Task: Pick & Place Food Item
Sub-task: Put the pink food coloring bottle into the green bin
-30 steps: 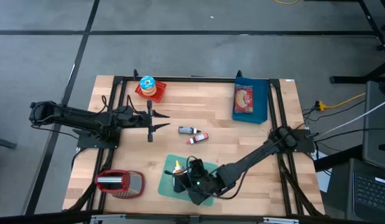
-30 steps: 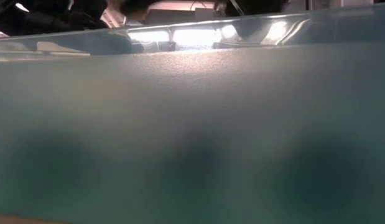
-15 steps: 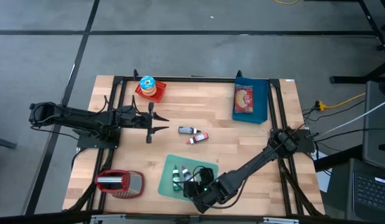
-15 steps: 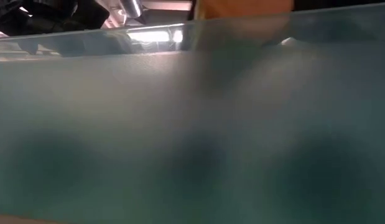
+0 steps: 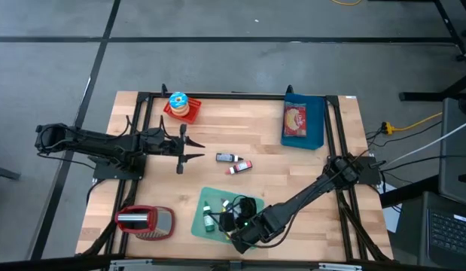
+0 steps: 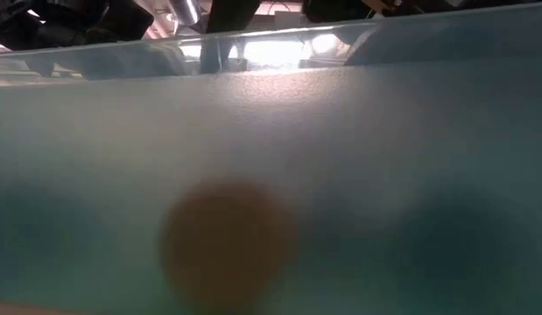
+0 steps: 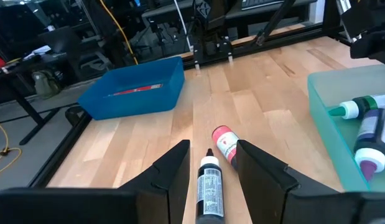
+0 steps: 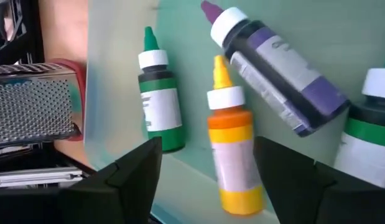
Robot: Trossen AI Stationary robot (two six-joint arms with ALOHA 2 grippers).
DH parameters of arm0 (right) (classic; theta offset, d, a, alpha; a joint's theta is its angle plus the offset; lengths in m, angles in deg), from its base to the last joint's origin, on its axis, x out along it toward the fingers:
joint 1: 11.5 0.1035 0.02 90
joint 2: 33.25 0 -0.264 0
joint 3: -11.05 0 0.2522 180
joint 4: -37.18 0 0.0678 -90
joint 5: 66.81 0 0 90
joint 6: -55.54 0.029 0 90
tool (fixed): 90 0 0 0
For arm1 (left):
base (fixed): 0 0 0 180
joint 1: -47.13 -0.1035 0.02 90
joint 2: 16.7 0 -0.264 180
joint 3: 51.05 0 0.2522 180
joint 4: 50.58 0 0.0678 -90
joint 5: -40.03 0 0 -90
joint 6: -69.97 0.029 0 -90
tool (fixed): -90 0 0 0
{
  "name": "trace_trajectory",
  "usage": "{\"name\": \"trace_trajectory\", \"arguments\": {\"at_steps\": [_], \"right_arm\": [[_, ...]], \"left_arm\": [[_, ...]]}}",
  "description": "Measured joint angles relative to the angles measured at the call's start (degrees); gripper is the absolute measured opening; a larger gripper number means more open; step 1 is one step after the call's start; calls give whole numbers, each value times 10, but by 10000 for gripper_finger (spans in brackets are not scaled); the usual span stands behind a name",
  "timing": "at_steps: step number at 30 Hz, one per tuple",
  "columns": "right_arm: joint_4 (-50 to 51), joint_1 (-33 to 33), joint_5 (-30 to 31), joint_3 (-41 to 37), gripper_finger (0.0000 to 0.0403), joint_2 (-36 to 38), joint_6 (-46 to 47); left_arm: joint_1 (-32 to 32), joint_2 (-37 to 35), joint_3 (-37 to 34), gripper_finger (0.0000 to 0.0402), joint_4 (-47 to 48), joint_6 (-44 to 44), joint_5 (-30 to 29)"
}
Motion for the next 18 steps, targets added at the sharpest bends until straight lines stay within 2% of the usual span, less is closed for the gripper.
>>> {"name": "trace_trajectory", "arguments": {"at_steps": [5,9,13,18], "right_arm": [[-11,-3,4,0,250,0,-21],[-40,-7,54,0,245,2,-90],[-79,-18,121,0,244,17,-211],[-83,-36,175,1,244,46,-426]], "left_arm": [[0,0,0,125,0,0,0],[0,0,0,125,0,0,0],[0,0,0,125,0,0,3],[0,0,0,125,-3,0,26]]}}
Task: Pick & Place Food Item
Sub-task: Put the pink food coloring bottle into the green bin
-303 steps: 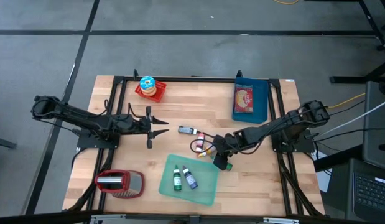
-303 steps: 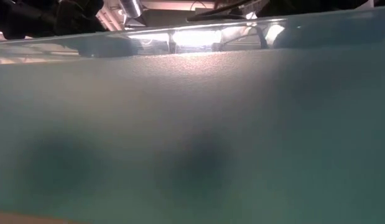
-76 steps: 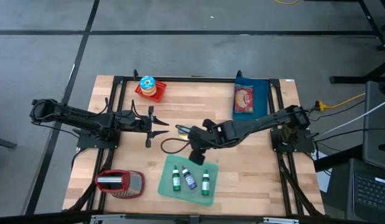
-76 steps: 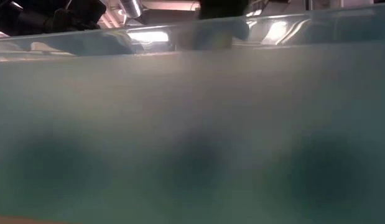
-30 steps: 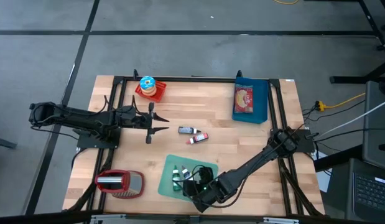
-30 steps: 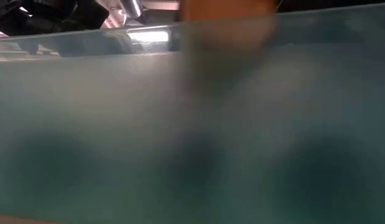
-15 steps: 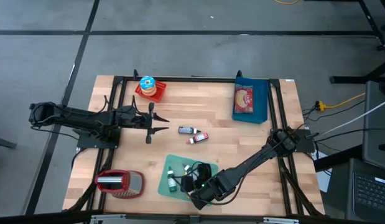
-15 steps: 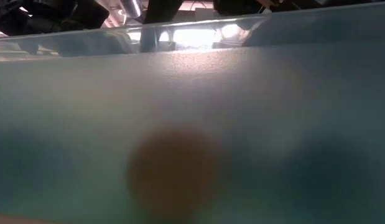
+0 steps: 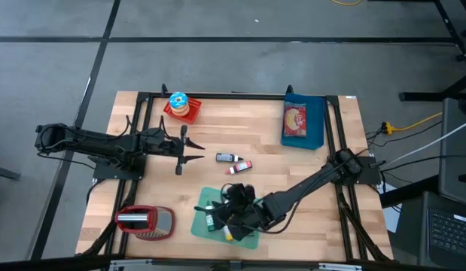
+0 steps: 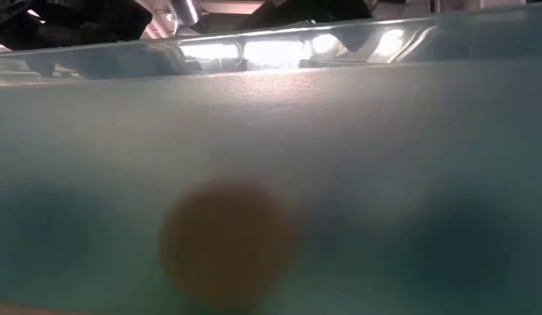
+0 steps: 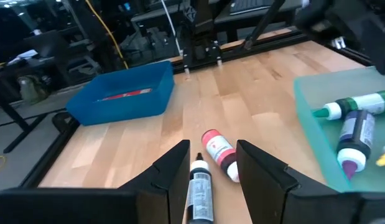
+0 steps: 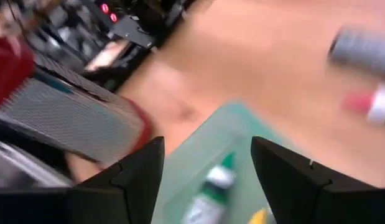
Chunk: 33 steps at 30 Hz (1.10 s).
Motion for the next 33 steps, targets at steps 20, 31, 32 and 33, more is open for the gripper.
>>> {"name": "trace_trajectory", "arguments": {"at_steps": [20,31,32,33], "right_arm": [[275,-161,-179,0,244,3,-382],[297,-200,-227,-14,244,3,-517],[298,-203,-230,-20,244,2,-526],[299,-206,-236,-26,244,2,-536]], "left_arm": [[0,0,0,125,-2,10,-23],[0,0,0,125,-2,10,-32],[0,0,0,125,-2,10,-32],[0,0,0,125,-2,10,-32]]}}
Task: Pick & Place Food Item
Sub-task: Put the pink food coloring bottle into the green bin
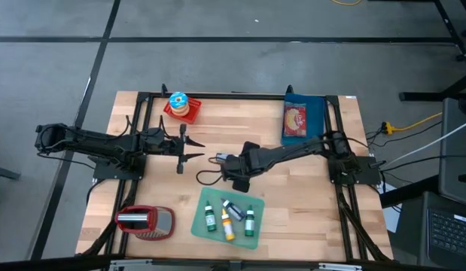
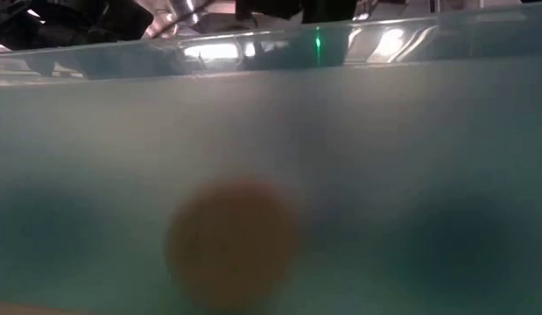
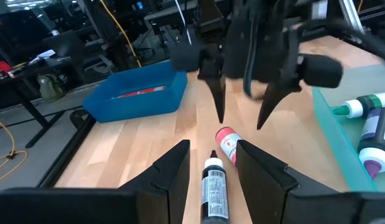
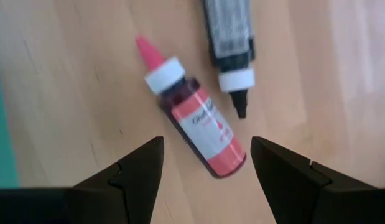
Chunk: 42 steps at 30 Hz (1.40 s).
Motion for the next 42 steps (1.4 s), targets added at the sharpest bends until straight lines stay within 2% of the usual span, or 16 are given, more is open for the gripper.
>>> {"name": "trace_trajectory", "arguments": {"at_steps": [4,13,19,23,29,32,34,42], "right_arm": [[-6,-12,-34,-32,244,0,-23],[-84,-30,-40,-109,244,0,-38],[-120,-41,-43,-113,237,0,-43],[-121,-46,-63,-113,203,0,-39],[-122,-46,-79,-112,109,0,-27],[-121,-46,-95,-112,75,1,-9],[-120,-46,-104,-111,66,2,13],[-105,-36,-113,-81,74,19,76]], "left_arm": [[0,0,0,125,0,0,0],[0,0,0,125,0,0,0],[0,0,0,125,3,0,0],[0,0,0,125,5,6,0],[0,0,0,125,6,7,0],[0,0,0,125,7,6,0],[0,0,0,125,7,6,0],[0,0,0,125,7,4,5]]}}
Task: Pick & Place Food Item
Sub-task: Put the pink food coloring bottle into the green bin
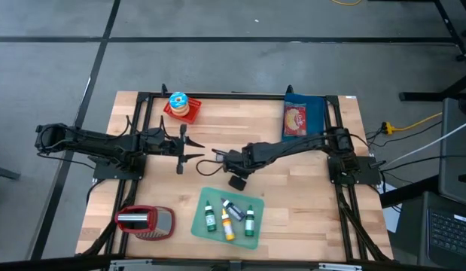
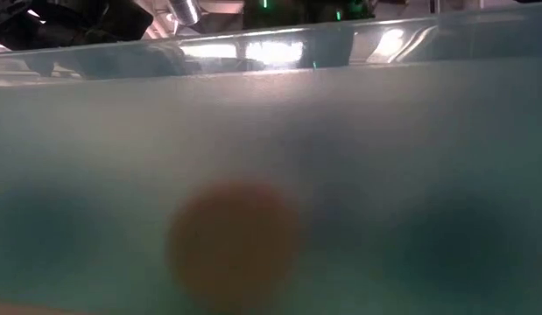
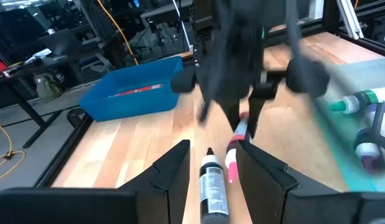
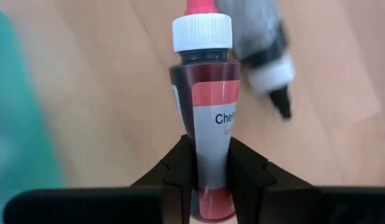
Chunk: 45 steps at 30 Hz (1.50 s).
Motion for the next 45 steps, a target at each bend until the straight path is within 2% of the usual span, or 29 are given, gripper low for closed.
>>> {"name": "trace_trajectory", "arguments": {"at_steps": [9,12,18,26,30,33,36,39,45], "right_arm": [[2,28,38,84,72,35,64],[-14,44,39,114,72,35,139],[-131,93,49,121,73,35,307],[-162,170,143,121,74,33,493],[-230,195,187,121,74,13,554],[-289,206,189,122,75,-12,595],[-294,215,186,121,75,-46,653],[-297,222,154,120,75,-67,702],[-287,239,135,120,75,-85,775]], "left_arm": [[0,0,0,125,2,0,0],[0,0,0,125,2,0,0],[0,0,0,125,2,0,0],[0,0,0,125,2,-4,0],[0,0,0,125,0,-5,0],[0,0,0,125,-2,-5,0],[0,0,0,125,-1,-7,0],[0,0,0,125,13,-20,0],[1,0,-8,125,44,-36,0]]}}
